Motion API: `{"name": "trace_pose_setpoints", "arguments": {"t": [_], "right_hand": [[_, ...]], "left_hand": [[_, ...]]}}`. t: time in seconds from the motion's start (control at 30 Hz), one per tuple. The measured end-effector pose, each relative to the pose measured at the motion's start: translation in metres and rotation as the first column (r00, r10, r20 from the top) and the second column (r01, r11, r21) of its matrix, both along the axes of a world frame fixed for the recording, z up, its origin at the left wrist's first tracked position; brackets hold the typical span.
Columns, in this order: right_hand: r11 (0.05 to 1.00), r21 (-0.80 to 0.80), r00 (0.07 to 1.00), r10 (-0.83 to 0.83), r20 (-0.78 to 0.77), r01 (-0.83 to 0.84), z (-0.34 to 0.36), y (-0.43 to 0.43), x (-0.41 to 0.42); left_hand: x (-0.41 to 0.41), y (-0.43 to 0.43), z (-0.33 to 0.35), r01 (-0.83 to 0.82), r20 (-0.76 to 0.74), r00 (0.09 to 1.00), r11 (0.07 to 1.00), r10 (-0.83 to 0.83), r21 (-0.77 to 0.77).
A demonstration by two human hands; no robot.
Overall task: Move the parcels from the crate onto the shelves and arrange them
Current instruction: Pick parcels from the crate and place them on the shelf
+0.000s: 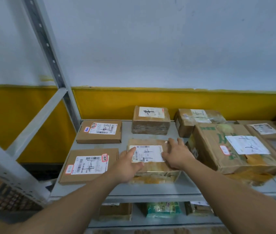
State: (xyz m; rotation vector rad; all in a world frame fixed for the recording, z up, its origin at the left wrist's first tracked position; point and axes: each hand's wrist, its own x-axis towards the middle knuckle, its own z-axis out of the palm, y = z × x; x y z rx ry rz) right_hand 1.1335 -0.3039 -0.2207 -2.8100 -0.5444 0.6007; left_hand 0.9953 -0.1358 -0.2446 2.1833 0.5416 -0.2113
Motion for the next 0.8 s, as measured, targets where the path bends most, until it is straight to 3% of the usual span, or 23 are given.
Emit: {"name": "trace_pose_setpoints", "arguments": {"t": [0.13,0.3,0.57,0.8], "right_hand": [[0.996,0.086,0.994,0.032,-0.102,-0.023,-0.011,-0.003,0.008],[0.985,0.164,0.987,0.074,-0.142,-0.050,-0.020,-0.006,0.005],[0.983,0.168,0.990,0.093,-0.106,-0.075,-0.030,-0.016,-0.003],[0.984,0.180,0.989,0.020,-0.147,0.007,-0.020,-0.008,-0.004]], "left_hand": [[-0.001,-0.020,-0.005,-0.130,-0.052,0.991,0.987,0.125,-0.093],[-0.004,-0.028,-0.011,-0.220,-0.095,0.972,0.974,0.215,-0.045],[-0.012,-0.032,-0.022,-0.211,-0.098,0.973,0.977,0.208,-0.027],[-0.004,-0.015,-0.016,-0.044,-0.053,0.998,0.998,0.042,-0.044]]}}
